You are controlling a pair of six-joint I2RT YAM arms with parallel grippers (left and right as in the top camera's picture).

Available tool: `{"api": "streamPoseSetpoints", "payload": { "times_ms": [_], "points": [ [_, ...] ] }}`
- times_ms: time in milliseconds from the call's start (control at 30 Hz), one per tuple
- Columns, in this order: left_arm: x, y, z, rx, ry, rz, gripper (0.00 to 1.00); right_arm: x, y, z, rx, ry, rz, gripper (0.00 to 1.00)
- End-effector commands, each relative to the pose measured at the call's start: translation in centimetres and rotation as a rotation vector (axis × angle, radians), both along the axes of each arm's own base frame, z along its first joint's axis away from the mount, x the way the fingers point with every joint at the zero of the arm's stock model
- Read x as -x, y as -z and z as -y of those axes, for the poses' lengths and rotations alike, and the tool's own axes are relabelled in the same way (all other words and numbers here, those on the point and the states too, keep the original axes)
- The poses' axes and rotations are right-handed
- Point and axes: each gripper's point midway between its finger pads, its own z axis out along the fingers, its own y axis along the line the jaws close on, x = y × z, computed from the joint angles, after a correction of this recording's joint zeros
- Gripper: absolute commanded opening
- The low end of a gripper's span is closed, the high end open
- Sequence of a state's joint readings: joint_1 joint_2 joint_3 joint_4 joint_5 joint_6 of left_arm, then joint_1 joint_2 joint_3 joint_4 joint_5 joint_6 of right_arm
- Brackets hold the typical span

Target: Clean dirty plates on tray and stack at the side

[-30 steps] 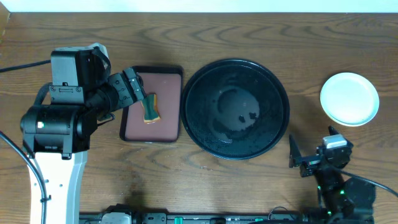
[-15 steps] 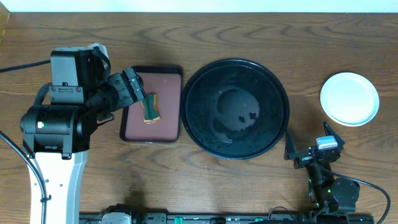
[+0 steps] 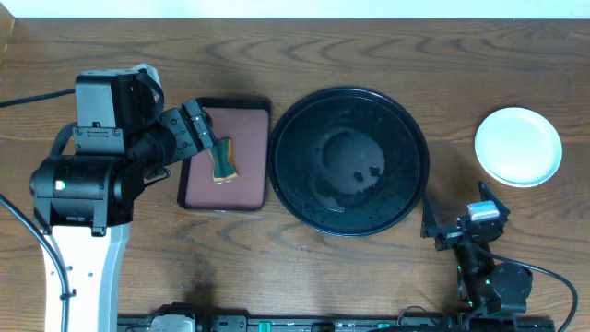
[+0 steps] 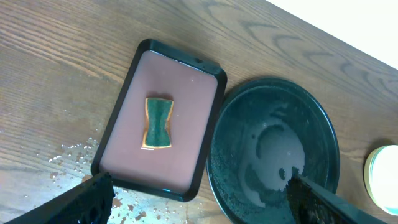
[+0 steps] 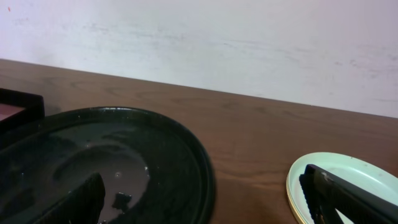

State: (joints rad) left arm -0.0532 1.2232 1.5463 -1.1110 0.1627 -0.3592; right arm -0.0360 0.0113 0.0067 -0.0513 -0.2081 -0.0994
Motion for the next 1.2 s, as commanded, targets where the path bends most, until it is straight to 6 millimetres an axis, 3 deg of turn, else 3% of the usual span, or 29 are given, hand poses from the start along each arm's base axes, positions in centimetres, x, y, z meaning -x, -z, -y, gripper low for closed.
{"api": "streamPoseSetpoints", "payload": {
  "times_ms": [0, 367, 467, 833, 1167],
  "points": [
    [0.0, -0.4, 0.0, 0.002, 0.009, 0.011, 0.89, 0.0, 0.1, 0.0, 0.01, 0.0, 0.0, 0.99],
    [0.3, 0.0, 0.0, 0.0, 0.01, 0.003, 0.9, 0.0, 0.1, 0.0, 0.01, 0.0, 0.0, 0.99],
    [1.3, -0.1, -1.4, -0.073, -0.025, 0.043, 0.89, 0.0, 0.1, 0.0, 0.01, 0.0, 0.0, 0.99],
    [2.3, -0.8, -3.9, -0.081, -0.138, 0.525, 0.9, 0.0, 0.1, 0.0, 0.01, 0.0, 0.0, 0.99],
    [5.4, 2.2, -4.5, -0.076, -0.176, 0.806, 0.9, 0.0, 0.1, 0.0, 0.01, 0.0, 0.0, 0.99]
  ]
}}
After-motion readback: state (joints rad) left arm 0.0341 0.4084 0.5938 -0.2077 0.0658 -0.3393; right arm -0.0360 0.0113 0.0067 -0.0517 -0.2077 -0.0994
